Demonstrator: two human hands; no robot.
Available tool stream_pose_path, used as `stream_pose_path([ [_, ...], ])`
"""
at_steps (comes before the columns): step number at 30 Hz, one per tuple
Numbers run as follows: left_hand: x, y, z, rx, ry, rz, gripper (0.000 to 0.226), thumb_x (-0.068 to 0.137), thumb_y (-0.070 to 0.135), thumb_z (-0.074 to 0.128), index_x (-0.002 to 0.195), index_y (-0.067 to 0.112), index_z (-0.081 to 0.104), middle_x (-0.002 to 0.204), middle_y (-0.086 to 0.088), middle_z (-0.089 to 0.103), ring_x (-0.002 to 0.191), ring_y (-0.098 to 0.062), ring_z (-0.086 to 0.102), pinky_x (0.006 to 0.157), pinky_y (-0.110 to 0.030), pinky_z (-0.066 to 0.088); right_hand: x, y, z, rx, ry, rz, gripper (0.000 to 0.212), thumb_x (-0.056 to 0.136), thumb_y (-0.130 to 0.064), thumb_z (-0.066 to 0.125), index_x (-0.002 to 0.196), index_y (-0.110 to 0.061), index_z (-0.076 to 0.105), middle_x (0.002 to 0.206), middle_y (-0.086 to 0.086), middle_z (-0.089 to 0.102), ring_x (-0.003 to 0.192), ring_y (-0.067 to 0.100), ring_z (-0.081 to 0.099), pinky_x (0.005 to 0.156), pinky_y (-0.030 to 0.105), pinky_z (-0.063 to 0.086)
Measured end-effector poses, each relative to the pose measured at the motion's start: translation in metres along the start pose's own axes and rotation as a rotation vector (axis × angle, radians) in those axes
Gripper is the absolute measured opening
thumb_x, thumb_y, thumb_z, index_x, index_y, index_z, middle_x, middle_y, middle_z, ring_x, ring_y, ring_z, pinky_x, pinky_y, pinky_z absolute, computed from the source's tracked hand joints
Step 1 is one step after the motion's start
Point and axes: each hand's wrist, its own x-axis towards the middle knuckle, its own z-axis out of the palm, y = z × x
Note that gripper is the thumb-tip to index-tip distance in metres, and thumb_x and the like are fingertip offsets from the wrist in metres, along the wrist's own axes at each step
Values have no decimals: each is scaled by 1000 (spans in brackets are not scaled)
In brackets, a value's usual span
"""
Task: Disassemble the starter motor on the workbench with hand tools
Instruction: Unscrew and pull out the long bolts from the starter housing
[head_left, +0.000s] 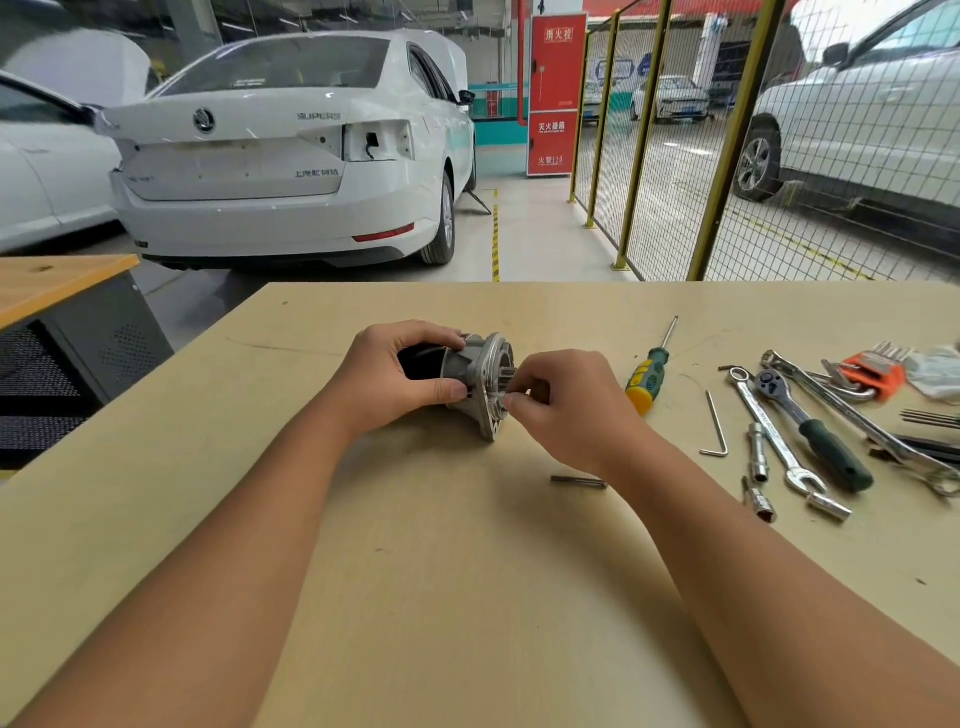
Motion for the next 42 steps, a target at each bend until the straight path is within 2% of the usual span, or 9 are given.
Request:
stream_pose_path([
  [9,-1,1,1,-14,-8,-12,45,64,26,94,105,34,77,121,13,75,117,-6,68,109,-32,50,1,3,4,101,18,2,11,84,-24,75,75,-29,71,56,-17,52,58,-4,53,51,11,34],
  [12,-2,3,1,12,-22,16,46,66,20,96,107,31,76,122,9,74,118,-8,68,111,-42,50,0,3,6,92,28,23,16,83,-29,74,71,-34,65,56,-13,53,54,2,50,50,14,29],
  [18,-7,24,15,261,1,135,69,68,59,81,131,38,65,138,13,60,132,-11,52,113,-50,42,-1,0,11,217,267,57,15,80,-33,68,72,-21,69,61,-8,62,63,10,58,59,33,48],
  [24,-7,40,42,492,-89,243,28,86,50,69,103,30,80,149,9,53,141,-19,40,108,-59,33,-1,-3,10,440,449,50,26,87,-44,61,65,-30,62,63,-8,62,66,16,65,60,37,51],
  [30,-7,41,46,505,-149,261,11,93,34,74,97,24,79,149,10,53,142,-19,38,107,-55,30,1,3,9,480,389,68,23,82,-41,65,65,-25,66,63,-6,65,62,12,62,57,23,44],
  [34,-5,44,45,446,-132,218,10,90,32,75,94,24,80,144,11,57,140,-18,43,108,-60,32,7,12,-1,412,406,150,32,83,-47,63,63,-22,65,58,-7,61,58,12,56,56,30,42],
  [36,-4,46,45,412,-113,212,16,88,35,71,93,23,81,141,11,60,137,-19,47,107,-61,35,9,16,-7,347,389,230,43,81,-53,59,63,-15,65,59,1,63,63,21,60,60,38,45],
  [39,-4,44,44,390,-95,216,19,86,34,70,92,20,82,137,10,63,133,-20,51,106,-61,39,9,21,-16,223,322,358,62,80,-64,53,63,-4,60,55,5,58,59,28,56,58,39,45],
  [42,-2,40,43,387,-103,209,19,85,35,70,92,21,82,136,11,64,132,-19,51,107,-60,40,11,25,-32,154,159,518,74,78,-73,50,64,-2,65,56,9,66,57,30,62,59,40,52],
])
